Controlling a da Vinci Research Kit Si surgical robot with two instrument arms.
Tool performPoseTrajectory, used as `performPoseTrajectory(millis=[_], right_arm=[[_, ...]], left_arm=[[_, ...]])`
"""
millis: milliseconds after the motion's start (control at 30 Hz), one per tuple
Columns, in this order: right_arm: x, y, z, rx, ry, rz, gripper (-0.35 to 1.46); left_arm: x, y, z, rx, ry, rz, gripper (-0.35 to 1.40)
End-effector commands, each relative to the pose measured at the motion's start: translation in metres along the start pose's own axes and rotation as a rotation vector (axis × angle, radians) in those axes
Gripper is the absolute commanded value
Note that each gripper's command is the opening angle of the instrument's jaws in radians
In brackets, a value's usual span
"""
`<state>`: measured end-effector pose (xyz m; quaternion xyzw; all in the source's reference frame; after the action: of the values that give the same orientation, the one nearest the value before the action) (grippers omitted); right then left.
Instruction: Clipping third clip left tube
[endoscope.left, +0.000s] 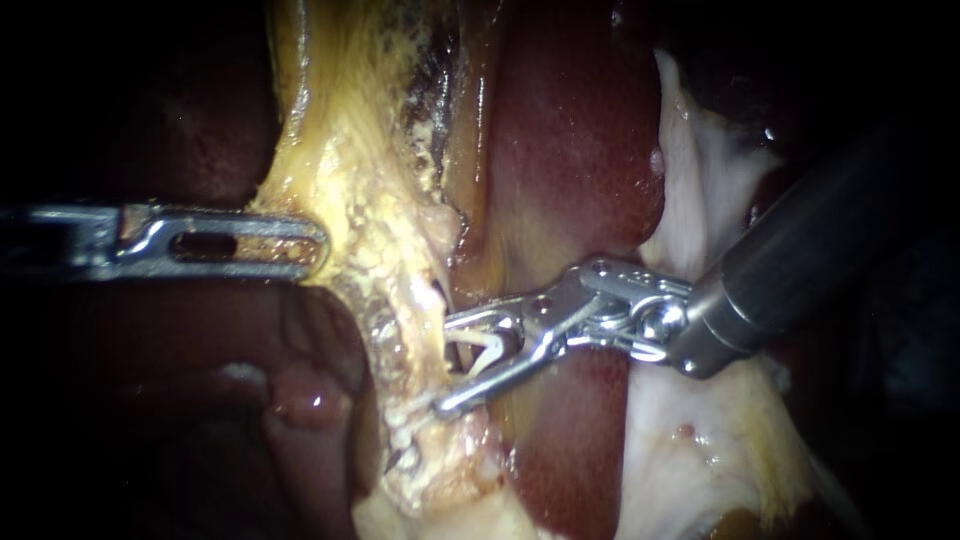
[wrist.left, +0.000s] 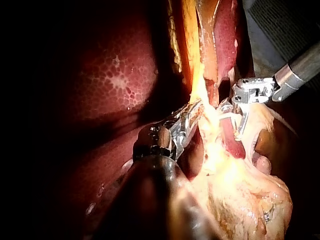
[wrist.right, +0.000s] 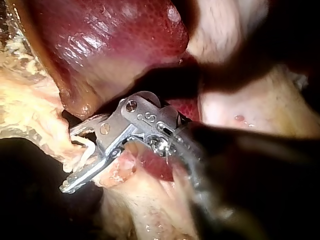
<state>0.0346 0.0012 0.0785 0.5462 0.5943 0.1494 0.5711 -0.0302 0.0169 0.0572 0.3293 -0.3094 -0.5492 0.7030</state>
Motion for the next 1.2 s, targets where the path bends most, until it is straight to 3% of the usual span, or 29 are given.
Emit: performPoseTrajectory(millis=[33, 333, 700, 1033, 1200], right_arm=[[-0.0002, 0.0001, 0.0004, 0.013, 0.002, 0.008, 0.59], [-0.0005, -0.0004, 0.0031, 0.101, 0.012, 0.036, 0.58], [0.0003, -0.0001, 0.0036, 0.032, 0.073, 0.054, 0.58], [0.0037, -0.0010, -0.0007, -0.042, 0.107, 0.081, 0.57], [0.0034, -0.0006, -0.0007, -0.044, 0.109, 0.079, 0.57]], left_arm=[[0.0000, 0.0000, 0.0000, 0.000, 0.000, 0.000, -0.35], [0.0000, 0.0000, 0.0001, 0.000, 0.000, 0.000, -0.35], [-0.0001, 0.0000, 0.0002, 0.000, 0.000, 0.000, -0.35], [0.0000, 0.0001, 0.0002, 0.000, 0.000, 0.000, -0.35], [0.0000, 0.0001, 0.0002, 0.000, 0.000, 0.000, -0.35]])
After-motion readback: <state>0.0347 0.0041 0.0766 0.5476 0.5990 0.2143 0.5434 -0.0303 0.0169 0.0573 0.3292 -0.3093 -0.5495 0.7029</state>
